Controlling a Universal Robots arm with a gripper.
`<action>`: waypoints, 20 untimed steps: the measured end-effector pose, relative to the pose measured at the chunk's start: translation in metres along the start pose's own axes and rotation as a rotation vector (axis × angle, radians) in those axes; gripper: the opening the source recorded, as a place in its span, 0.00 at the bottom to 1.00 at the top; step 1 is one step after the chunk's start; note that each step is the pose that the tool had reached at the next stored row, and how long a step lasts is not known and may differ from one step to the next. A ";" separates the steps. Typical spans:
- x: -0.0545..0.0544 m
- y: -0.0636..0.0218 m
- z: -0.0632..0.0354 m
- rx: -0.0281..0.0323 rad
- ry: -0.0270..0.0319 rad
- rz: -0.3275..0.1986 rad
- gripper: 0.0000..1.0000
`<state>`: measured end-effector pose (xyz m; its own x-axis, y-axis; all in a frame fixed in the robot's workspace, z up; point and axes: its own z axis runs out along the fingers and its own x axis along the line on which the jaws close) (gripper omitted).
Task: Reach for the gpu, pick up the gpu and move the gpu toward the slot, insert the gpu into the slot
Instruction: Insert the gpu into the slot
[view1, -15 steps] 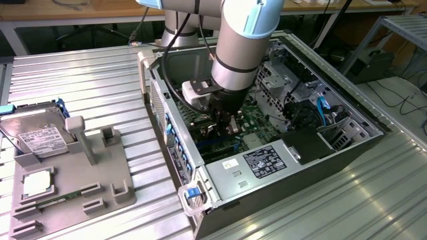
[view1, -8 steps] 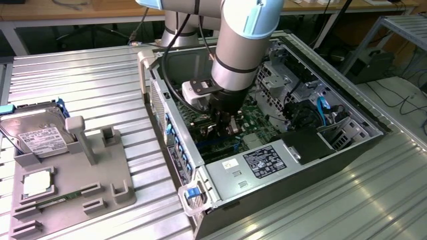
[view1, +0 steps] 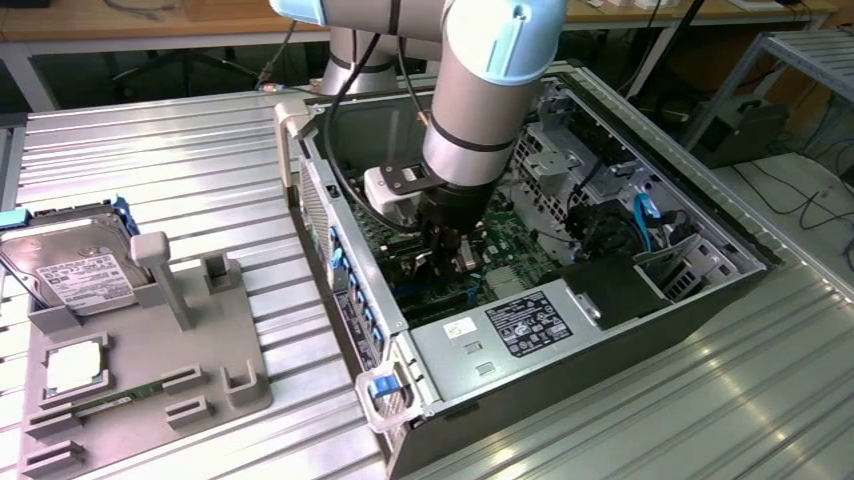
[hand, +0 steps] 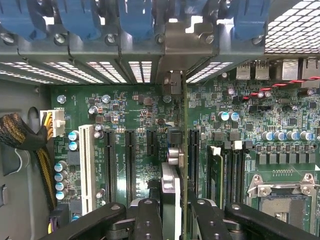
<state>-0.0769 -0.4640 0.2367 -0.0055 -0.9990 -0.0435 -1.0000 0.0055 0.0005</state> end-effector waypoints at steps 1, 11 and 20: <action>0.000 0.0005 0.0001 0.0009 -0.0001 0.000 0.28; -0.001 0.0013 -0.0080 0.0074 0.0072 0.000 0.35; -0.002 0.0013 -0.0348 0.0220 0.0071 -0.001 0.35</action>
<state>-0.0782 -0.4636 0.2716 -0.0047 -0.9993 -0.0364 -0.9998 0.0055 -0.0216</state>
